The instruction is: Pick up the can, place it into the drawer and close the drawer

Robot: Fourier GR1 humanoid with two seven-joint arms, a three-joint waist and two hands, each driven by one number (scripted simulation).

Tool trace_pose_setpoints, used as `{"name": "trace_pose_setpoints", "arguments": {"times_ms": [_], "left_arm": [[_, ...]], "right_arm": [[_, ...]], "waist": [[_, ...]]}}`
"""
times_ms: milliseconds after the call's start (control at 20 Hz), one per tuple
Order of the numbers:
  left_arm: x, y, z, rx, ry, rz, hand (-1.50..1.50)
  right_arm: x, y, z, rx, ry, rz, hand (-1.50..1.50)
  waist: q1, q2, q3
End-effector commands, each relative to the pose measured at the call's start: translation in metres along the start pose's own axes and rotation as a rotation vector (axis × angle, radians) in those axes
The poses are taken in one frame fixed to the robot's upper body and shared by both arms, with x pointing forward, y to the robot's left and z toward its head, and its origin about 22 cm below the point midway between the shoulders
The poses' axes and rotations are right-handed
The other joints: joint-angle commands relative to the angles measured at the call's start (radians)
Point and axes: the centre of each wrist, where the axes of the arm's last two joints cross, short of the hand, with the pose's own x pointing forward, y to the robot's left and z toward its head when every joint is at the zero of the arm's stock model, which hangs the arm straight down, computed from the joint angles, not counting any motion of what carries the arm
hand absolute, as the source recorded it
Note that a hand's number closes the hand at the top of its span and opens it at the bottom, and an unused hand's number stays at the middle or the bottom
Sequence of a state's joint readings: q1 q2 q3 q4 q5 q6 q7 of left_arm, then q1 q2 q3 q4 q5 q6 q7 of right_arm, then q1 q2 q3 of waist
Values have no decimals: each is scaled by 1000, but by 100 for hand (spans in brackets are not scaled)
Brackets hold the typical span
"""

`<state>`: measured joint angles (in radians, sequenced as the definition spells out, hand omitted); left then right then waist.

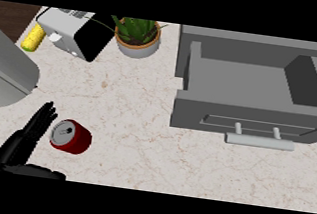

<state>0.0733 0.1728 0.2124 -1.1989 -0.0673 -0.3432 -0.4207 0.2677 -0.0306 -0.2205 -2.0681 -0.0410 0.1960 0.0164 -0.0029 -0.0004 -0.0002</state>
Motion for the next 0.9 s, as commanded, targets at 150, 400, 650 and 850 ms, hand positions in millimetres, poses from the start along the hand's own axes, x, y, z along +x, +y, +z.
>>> {"name": "trace_pose_setpoints", "arguments": {"times_ms": [150, 400, 650, 850], "left_arm": [[-17, -1, -8, 11, 7, 11, -150], [-19, 14, -34, 10, 12, 20, -150], [-19, -7, -19, -9, 14, 11, -150], [-13, 3, -33, -11, -15, 5, -150]], "right_arm": [[8, 0, -2, -8, -2, -17, -150], [12, -13, -15, -3, -9, 12, -150], [-1, -2, 1, -24, 16, -17, -150], [6, 15, -6, -14, 2, -21, -150]], "waist": [[0, 0, 0], [-3, 1, 0], [1, 0, 0], [1, 0, 0]]}}
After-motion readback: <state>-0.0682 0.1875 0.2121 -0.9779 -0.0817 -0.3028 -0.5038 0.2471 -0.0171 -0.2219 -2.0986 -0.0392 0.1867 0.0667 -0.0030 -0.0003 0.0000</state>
